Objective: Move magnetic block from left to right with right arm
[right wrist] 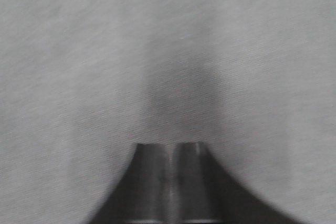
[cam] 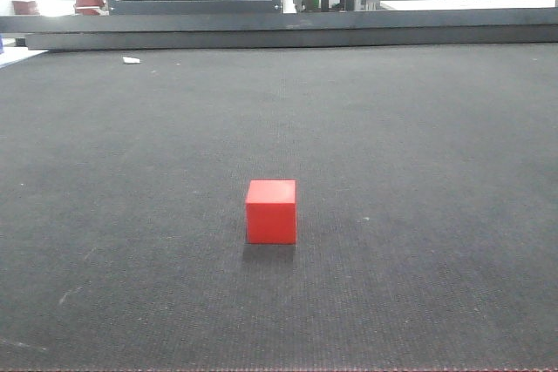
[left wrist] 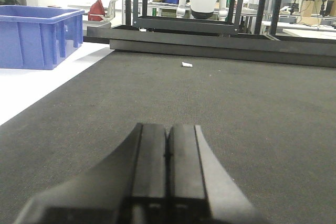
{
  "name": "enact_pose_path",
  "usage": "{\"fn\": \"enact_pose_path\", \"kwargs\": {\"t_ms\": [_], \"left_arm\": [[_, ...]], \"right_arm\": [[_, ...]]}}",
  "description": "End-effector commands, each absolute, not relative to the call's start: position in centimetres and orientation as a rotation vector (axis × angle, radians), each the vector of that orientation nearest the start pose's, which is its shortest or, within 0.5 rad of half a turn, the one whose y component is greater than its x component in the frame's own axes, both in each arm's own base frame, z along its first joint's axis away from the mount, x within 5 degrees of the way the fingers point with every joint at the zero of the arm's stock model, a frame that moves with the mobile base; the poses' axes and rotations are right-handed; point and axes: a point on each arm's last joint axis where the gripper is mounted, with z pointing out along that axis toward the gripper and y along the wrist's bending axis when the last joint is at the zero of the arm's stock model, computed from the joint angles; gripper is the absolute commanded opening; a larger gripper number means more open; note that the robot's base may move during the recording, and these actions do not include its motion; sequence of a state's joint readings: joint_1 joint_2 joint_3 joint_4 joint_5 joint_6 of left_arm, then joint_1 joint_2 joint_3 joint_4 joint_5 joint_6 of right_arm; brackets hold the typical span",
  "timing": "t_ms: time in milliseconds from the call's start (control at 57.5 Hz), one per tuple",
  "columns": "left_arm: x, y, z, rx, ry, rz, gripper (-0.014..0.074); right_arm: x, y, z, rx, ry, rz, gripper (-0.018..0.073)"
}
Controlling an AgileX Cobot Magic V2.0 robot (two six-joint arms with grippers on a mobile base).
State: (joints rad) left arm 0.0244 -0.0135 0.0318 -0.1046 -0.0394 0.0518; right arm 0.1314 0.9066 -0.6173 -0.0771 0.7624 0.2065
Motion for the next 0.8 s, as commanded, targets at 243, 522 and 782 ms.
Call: {"fn": "enact_pose_path", "kwargs": {"t_ms": [243,522,782], "left_arm": [[5.4,0.2,21.3,-0.062,1.371,-0.024,-0.0126],[5.4,0.2,21.3,-0.062,1.371,-0.024,-0.0126],[5.4,0.2,21.3,-0.062,1.371,-0.024,-0.0126]], "right_arm": [[18.9,5.9,28.7,0.144,2.671,0.141,0.0585],[21.8,10.8,29.4,0.143,2.796,0.184,0.0586],[24.7,16.3,29.3,0.044,2.881,0.197,0.0586]]}}
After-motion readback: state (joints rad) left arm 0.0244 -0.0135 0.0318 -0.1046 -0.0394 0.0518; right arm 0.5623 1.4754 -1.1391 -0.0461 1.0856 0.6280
